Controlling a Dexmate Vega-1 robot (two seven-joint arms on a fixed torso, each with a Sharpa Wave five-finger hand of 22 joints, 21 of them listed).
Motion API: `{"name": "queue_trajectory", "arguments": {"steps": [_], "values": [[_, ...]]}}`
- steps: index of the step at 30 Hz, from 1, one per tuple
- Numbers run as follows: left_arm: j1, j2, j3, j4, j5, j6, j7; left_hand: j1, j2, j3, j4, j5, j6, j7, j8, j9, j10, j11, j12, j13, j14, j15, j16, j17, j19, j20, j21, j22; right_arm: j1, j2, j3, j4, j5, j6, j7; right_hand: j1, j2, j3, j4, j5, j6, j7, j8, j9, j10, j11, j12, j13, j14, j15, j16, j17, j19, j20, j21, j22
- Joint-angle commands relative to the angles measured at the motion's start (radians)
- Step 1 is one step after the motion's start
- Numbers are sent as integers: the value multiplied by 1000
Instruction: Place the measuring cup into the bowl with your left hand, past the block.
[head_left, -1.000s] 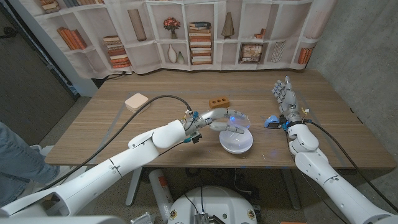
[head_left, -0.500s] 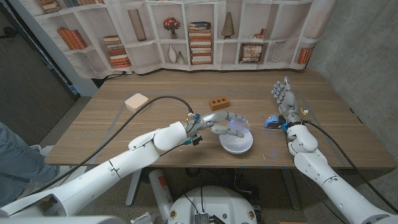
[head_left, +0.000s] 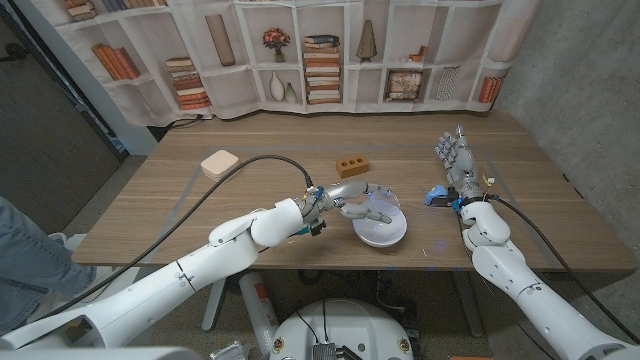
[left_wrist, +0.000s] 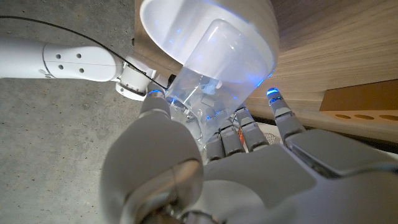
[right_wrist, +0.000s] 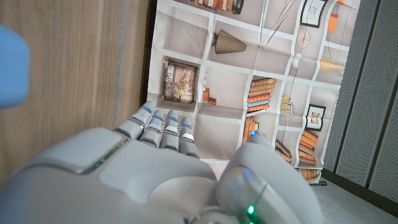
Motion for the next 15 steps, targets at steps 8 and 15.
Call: {"name": "queue_trajectory", "arguments": {"steps": [8,15], "values": [[-31,-15,32,4,23,43,-41,-2,10,2,4,5,16,-28,-4,2,-7,-1,-4,3,-7,7,-5,-1,-17,3,-9,3,-3,4,4,18,13,5,8,-1,7,-2,0,-1,4,0,0,3,6,1,3,3,2,4,-3,3,5,8,-3,3],[-39,-17,46,5,26,67,-65,-2,11,2,4,6,14,-27,-5,2,-8,0,-4,3,-10,10,-5,-1,-25,0,-13,3,-5,6,4,21,15,7,10,0,8,-2,-1,-1,2,-1,-1,3,6,0,3,3,2,3,-3,3,5,8,-4,3]]}}
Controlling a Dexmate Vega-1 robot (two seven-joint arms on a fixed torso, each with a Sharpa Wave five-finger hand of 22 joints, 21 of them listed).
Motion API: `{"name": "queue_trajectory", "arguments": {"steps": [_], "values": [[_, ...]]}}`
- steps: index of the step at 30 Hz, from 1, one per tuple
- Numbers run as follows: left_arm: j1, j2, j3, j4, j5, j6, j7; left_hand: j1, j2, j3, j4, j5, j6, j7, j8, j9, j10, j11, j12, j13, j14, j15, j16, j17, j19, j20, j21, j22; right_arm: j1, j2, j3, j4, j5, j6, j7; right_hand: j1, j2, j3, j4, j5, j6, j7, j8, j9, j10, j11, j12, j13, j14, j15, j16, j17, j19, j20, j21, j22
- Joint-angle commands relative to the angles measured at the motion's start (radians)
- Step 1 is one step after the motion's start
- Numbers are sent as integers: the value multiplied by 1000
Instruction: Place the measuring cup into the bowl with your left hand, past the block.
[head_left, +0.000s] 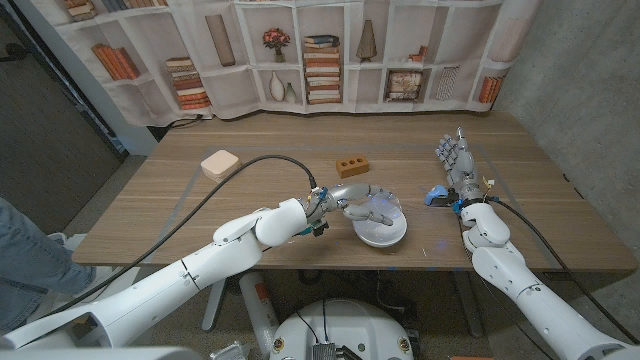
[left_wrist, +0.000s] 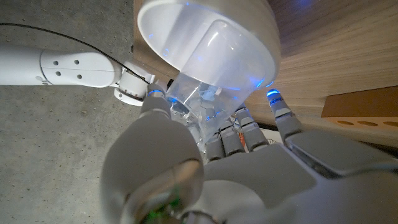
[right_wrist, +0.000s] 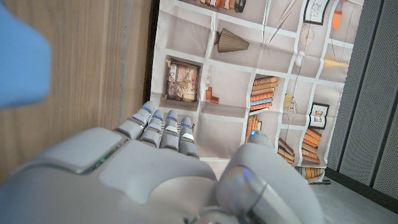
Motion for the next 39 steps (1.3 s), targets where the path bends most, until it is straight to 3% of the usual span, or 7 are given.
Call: {"name": "queue_trajectory", "arguments": {"steps": [1,26,35,39], "values": [[-18,-5,24,1,10,39,-40,-2,10,2,5,6,20,-22,-2,2,-4,5,0,3,-5,4,-5,-1,-9,2,-2,3,-5,3,3,7,6,5,4,0,8,-2,-1,-1,3,0,-1,3,6,-1,2,3,1,3,-3,3,5,8,0,3],[-45,0,59,-16,21,92,-97,-9,11,-2,9,10,-30,-15,-21,2,-64,17,-16,3,-54,29,-12,0,-48,4,-14,3,-8,7,2,11,7,11,6,0,10,-5,-3,-1,3,-1,-1,3,7,-2,3,3,2,4,-3,3,6,8,-1,3],[-53,2,59,-15,9,80,-108,-16,10,-6,13,11,-76,-22,-32,2,-102,27,-19,4,-78,39,-13,1,-64,3,-17,3,-11,6,5,8,8,11,3,0,10,-6,-3,-1,3,-1,-1,3,8,-3,3,3,3,3,-3,3,6,8,-2,3],[-58,1,59,-9,1,67,-113,-20,10,-9,15,12,-123,-38,-40,3,-136,31,-21,5,-98,42,-14,1,-72,3,-17,3,-11,6,7,10,8,12,1,0,10,-6,-4,-2,3,-1,-1,3,8,-3,3,3,2,5,-3,3,6,9,-2,3]]}}
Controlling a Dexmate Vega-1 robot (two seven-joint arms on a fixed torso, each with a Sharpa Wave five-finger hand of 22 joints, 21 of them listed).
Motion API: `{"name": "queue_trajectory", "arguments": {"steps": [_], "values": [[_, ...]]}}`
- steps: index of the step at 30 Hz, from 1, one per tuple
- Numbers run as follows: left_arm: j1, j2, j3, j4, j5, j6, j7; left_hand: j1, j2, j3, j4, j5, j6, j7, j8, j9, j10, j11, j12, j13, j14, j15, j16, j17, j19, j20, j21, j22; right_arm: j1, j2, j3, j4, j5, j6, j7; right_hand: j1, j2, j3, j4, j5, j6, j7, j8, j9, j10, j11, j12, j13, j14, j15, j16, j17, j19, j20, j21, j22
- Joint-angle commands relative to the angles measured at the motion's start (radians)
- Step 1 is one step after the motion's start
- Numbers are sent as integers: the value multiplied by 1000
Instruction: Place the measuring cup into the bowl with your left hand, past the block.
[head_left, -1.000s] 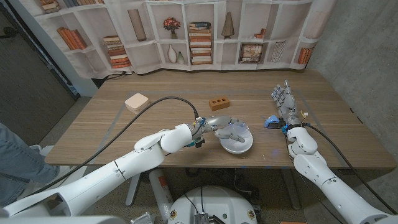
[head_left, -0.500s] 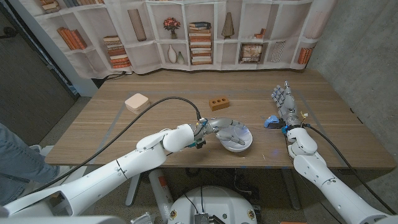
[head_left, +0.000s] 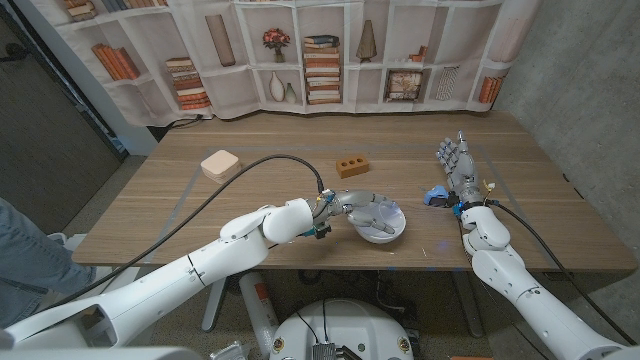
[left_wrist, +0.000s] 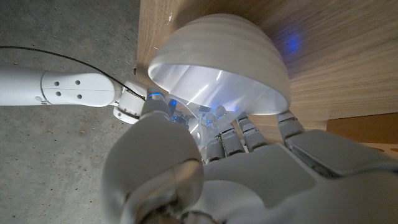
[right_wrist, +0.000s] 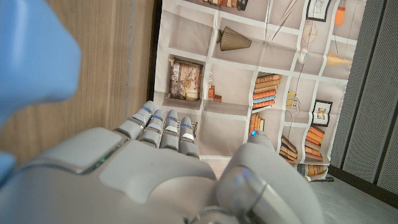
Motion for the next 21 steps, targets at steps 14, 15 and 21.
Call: {"name": "queue_trajectory", "arguments": {"steps": [14,15,21], "values": [[-28,-8,7,21,-30,-38,-31,-18,0,-8,11,10,-119,-36,-8,4,-107,18,-7,6,-54,19,6,5,-35,5,-4,3,-4,-2,10,0,3,6,-5,0,11,-3,0,-2,5,-3,0,3,10,-2,4,3,4,6,-3,3,0,4,-3,3],[-29,-8,7,21,-30,-39,-31,-19,0,-8,11,10,-122,-37,-7,4,-112,19,-7,6,-59,21,5,5,-39,5,-5,3,-4,-3,11,-1,3,7,-6,0,11,-3,0,-2,5,-2,0,3,10,-2,4,3,4,6,-3,3,0,4,-3,3],[-29,-7,6,17,-28,-39,-30,-21,-2,-11,12,10,-136,-35,-7,4,-133,23,-8,6,-67,23,6,5,-43,5,-5,3,-6,-7,12,-11,0,6,-9,0,12,-3,-1,-2,5,-2,0,3,10,-2,4,3,3,5,-3,3,0,4,-3,3]]}}
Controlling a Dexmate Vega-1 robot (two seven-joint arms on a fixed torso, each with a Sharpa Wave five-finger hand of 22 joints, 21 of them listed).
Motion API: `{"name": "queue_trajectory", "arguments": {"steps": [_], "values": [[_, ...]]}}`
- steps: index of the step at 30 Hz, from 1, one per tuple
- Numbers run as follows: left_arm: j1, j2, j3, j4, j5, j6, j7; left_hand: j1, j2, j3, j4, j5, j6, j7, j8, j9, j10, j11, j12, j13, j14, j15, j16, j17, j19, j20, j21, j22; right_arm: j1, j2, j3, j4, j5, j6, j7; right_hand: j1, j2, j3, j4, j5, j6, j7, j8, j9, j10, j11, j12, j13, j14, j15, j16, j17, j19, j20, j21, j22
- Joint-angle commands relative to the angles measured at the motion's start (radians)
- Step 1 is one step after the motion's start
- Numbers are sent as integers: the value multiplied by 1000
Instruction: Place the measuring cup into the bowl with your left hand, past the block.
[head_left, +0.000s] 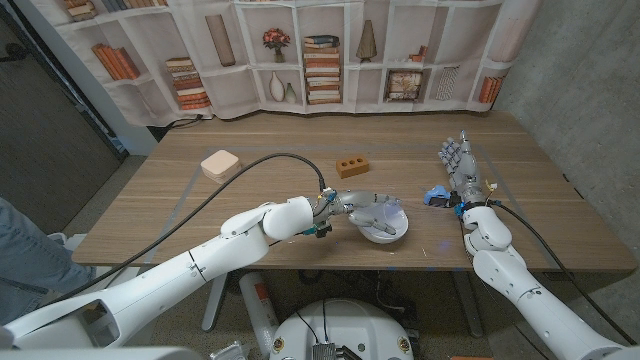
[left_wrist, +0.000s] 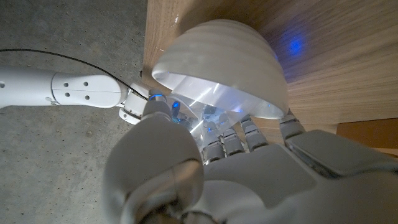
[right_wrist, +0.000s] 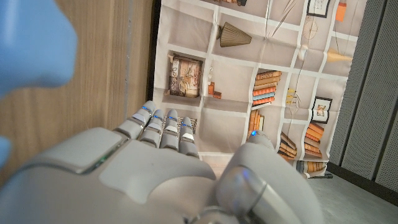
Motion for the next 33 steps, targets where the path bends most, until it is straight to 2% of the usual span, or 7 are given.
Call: {"name": "queue_trajectory", "arguments": {"steps": [1,9,24,28,33], "values": [[-6,-2,-1,-1,-4,-11,-1,-10,2,-3,4,6,-20,7,-3,4,-18,1,-2,6,-8,4,-3,2,-9,6,-1,3,-4,-7,5,-13,-4,1,-6,0,12,-3,-1,-2,5,-2,0,3,7,1,4,3,3,5,-3,3,0,4,-3,3],[-3,3,-4,-8,-4,-13,-1,-16,-2,-9,6,7,-51,19,-3,4,-42,7,1,6,-23,13,-3,2,-16,6,-1,3,-6,-11,6,-22,-5,-3,-8,0,12,-4,-1,-2,6,-2,0,3,7,2,4,3,4,5,-3,3,0,5,-3,3],[11,16,-14,-38,5,-3,2,-28,-11,-20,10,9,-101,19,-2,5,-90,23,1,6,-57,25,-4,2,-36,7,-3,3,-12,-15,5,-31,-6,-7,-9,0,13,-5,-2,-2,6,-2,0,3,7,3,4,3,4,5,-3,3,0,5,-4,3],[17,23,-18,-53,10,4,1,-31,-13,-22,11,10,-110,23,0,5,-102,35,1,6,-63,28,-4,3,-39,7,-3,3,-14,-17,5,-35,-6,-9,-8,0,13,-6,-2,-3,7,-3,0,3,8,3,4,3,3,6,-4,3,-1,5,-4,3],[34,39,-32,-80,17,12,15,-33,-14,-24,12,11,-113,24,1,5,-106,36,3,6,-67,30,-3,3,-42,7,-3,3,-21,-20,6,-43,-7,-11,-11,0,14,-6,-3,-3,6,-3,0,3,8,2,4,3,2,5,-4,3,-1,5,-4,3]]}}
